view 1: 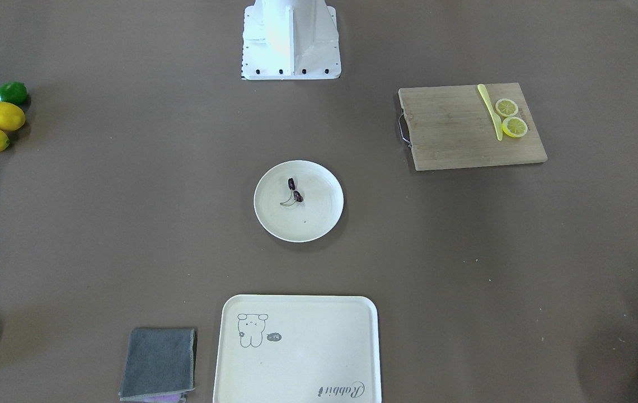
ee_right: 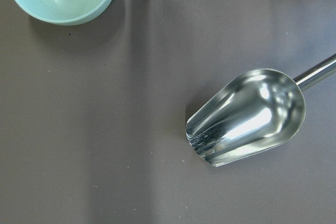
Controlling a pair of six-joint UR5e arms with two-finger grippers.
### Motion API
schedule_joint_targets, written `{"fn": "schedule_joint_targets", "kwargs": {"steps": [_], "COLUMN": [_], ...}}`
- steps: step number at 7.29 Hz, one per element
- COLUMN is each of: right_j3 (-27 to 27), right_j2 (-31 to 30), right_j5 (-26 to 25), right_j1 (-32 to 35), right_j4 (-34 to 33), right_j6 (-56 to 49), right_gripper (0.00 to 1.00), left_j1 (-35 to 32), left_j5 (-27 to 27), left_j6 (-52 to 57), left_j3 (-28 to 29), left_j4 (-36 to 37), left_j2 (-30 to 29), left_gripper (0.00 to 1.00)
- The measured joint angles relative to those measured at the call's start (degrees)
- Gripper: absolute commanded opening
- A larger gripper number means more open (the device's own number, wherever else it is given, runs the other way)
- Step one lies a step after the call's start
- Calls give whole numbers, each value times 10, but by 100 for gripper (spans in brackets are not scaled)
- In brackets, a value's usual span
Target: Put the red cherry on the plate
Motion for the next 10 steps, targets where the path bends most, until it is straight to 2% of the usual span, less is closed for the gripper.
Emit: {"fn": "schedule_joint_targets", "kwargs": {"steps": [3,10], "right_j3": [3,3], "right_j2": [-3,-4], "right_j5": [5,5], "right_j1": [3,5], "right_j4": [1,1], "right_j6": [2,6], "right_gripper": [100,100], "left_j1": [-22,-24], "left_j5": [-11,30], "left_j6": [13,11], "left_j3": [15,-1], "left_j4": [-28,-31], "left_j2": [54,49], "left_gripper": [98,98]}}
